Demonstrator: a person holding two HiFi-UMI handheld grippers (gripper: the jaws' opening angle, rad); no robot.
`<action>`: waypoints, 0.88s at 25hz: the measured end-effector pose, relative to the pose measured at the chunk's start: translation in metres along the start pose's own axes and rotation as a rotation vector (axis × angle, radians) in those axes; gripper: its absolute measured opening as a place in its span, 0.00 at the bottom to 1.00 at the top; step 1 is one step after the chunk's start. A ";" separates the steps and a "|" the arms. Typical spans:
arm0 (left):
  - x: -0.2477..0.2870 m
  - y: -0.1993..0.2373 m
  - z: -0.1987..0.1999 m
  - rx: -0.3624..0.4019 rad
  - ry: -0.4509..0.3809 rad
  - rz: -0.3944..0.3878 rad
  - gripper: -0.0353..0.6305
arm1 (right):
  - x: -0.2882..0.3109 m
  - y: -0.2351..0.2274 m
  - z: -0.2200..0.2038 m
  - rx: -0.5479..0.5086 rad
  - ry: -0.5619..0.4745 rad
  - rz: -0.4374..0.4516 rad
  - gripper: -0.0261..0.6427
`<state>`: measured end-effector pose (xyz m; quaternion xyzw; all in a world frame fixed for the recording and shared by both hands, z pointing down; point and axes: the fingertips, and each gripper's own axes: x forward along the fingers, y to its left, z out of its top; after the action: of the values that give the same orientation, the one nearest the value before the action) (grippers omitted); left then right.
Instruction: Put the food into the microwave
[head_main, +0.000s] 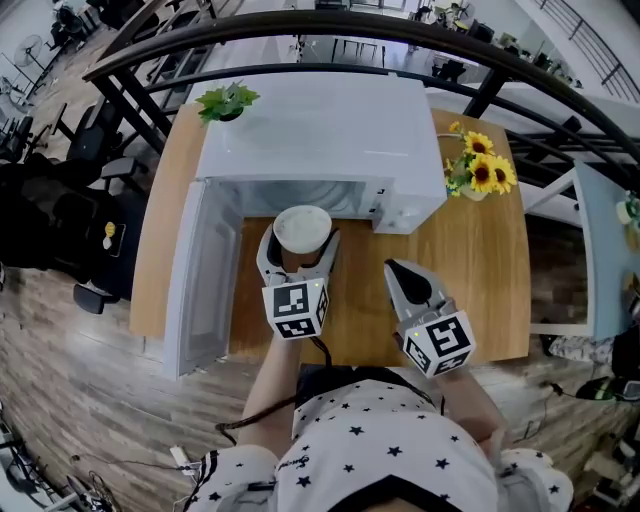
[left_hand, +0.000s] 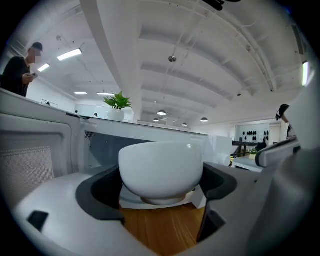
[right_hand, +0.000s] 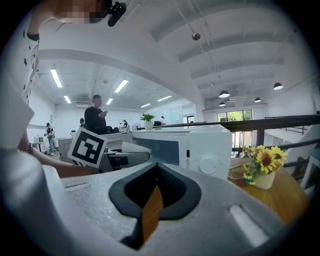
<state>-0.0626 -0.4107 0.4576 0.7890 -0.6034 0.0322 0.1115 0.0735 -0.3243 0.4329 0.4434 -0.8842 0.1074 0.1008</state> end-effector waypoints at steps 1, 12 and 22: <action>0.005 0.003 -0.002 -0.004 0.005 0.005 0.78 | 0.005 -0.001 -0.001 0.000 0.004 0.005 0.05; 0.058 0.033 -0.018 -0.033 0.047 0.060 0.78 | 0.045 -0.011 -0.006 0.022 0.041 0.047 0.05; 0.095 0.050 -0.029 -0.017 0.081 0.072 0.78 | 0.065 -0.020 -0.011 0.040 0.068 0.053 0.05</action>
<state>-0.0823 -0.5071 0.5101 0.7638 -0.6267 0.0629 0.1410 0.0523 -0.3826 0.4634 0.4176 -0.8894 0.1426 0.1193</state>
